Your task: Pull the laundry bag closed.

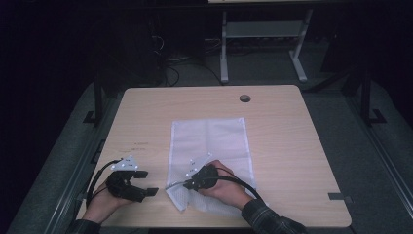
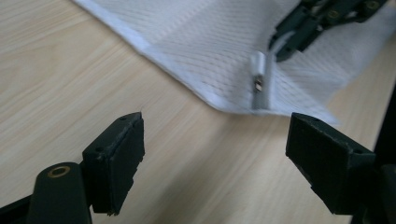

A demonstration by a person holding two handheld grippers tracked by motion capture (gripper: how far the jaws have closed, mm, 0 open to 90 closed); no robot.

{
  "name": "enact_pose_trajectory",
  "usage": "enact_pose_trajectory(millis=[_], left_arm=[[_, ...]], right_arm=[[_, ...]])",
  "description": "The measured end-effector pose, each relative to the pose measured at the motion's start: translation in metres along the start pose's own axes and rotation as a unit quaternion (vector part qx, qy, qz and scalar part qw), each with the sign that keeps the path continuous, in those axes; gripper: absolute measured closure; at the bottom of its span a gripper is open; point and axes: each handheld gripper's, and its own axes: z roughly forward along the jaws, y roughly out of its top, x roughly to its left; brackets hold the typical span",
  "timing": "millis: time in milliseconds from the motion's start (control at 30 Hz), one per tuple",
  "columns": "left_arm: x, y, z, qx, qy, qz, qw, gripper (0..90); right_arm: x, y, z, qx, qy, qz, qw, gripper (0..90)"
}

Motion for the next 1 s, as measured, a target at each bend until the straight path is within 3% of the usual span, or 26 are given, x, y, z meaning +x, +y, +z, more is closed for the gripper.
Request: enact_pose_trajectory(millis=[133, 300, 600, 700, 733, 800, 833, 867, 1000], left_arm=[[-0.009, 0.007, 0.007, 0.000, -0.017, -0.004, 0.9998, 19.1], [-0.021, 0.014, 0.022, 0.011, -0.033, -0.005, 0.9994, 18.4], [-0.026, 0.026, 0.035, 0.012, -0.035, -0.009, 0.9993, 20.0], [-0.026, 0.026, 0.038, 0.012, -0.031, -0.006, 0.9994, 24.7], [-0.025, 0.027, 0.038, 0.012, -0.029, 0.000, 0.9995, 33.2], [-0.024, 0.027, 0.038, 0.011, -0.029, 0.001, 0.9995, 35.4], [-0.023, 0.027, 0.037, 0.010, -0.031, 0.001, 0.9995, 44.7], [-0.023, 0.028, 0.036, 0.007, -0.030, 0.005, 0.9995, 44.7], [-0.022, 0.028, 0.033, 0.005, -0.027, 0.017, 0.9995, 62.5]], right_arm=[[-0.005, 0.000, -0.013, -0.015, -0.013, 0.017, 0.9997, 87.7], [-0.007, 0.000, -0.021, -0.027, -0.018, 0.022, 0.9992, 87.8], [-0.005, 0.003, -0.025, -0.035, -0.018, 0.024, 0.9989, 87.8], [-0.005, 0.004, -0.025, -0.038, -0.016, 0.025, 0.9989, 87.8], [-0.004, 0.004, -0.025, -0.039, -0.013, 0.026, 0.9988, 87.8], [-0.004, 0.004, -0.025, -0.038, -0.011, 0.025, 0.9989, 87.8], [-0.003, 0.004, -0.025, -0.039, -0.010, 0.025, 0.9989, 87.8], [-0.003, 0.004, -0.025, -0.039, -0.010, 0.025, 0.9989, 87.8], [-0.004, 0.003, -0.026, -0.042, -0.006, 0.027, 0.9987, 87.8]])
